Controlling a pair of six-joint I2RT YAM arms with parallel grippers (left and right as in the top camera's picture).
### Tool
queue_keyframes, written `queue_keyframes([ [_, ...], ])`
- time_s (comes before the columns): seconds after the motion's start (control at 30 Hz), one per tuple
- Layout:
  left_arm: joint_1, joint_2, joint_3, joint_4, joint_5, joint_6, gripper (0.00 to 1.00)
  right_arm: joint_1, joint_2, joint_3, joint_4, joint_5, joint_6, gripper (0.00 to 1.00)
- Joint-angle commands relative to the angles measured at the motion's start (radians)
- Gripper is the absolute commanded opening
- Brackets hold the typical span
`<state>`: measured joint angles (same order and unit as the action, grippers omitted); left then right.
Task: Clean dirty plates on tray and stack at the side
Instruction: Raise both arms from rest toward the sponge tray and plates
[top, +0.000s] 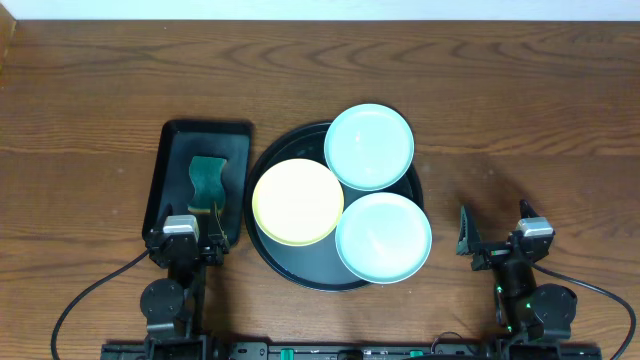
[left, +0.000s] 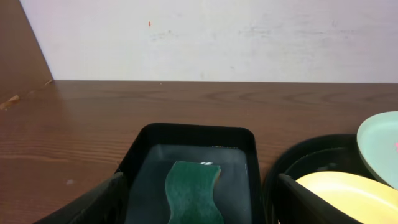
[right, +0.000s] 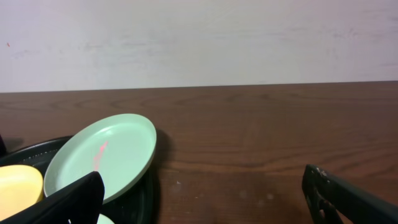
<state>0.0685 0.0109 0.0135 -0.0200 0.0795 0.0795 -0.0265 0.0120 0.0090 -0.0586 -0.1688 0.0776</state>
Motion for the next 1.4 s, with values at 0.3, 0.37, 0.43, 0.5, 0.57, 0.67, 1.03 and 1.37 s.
queue_keyframes([
  [0.3, -0.002, 0.0, -0.01, -0.043, 0.014, 0.014, 0.74, 0.011, -0.005, -0.003, -0.001, 0.003, -0.012, 0.99],
  [0.37, -0.001, 0.0, -0.01, -0.042, 0.005, 0.014, 0.74, 0.011, -0.005, -0.003, -0.001, 0.004, -0.013, 0.99],
  [0.43, -0.002, 0.0, -0.01, -0.038, 0.003, 0.013, 0.74, 0.011, -0.005, -0.003, -0.002, 0.024, -0.012, 0.99],
  [0.5, -0.002, 0.0, -0.01, -0.035, 0.003, 0.008, 0.74, 0.011, -0.005, -0.003, -0.002, 0.031, -0.013, 0.99],
  [0.57, -0.001, 0.0, -0.01, -0.035, 0.002, -0.009, 0.74, 0.011, -0.005, -0.003, -0.002, 0.03, -0.012, 0.99],
  [0.67, -0.002, 0.0, -0.01, -0.035, 0.003, -0.033, 0.74, 0.011, -0.005, -0.003, -0.001, 0.035, -0.013, 0.99],
  [1.03, -0.001, 0.0, 0.013, -0.02, -0.043, -0.032, 0.74, 0.011, -0.005, -0.003, -0.001, 0.062, -0.06, 0.99],
  [1.37, -0.001, 0.045, 0.103, -0.032, -0.043, -0.033, 0.74, 0.011, -0.005, 0.02, -0.001, 0.036, -0.06, 0.99],
])
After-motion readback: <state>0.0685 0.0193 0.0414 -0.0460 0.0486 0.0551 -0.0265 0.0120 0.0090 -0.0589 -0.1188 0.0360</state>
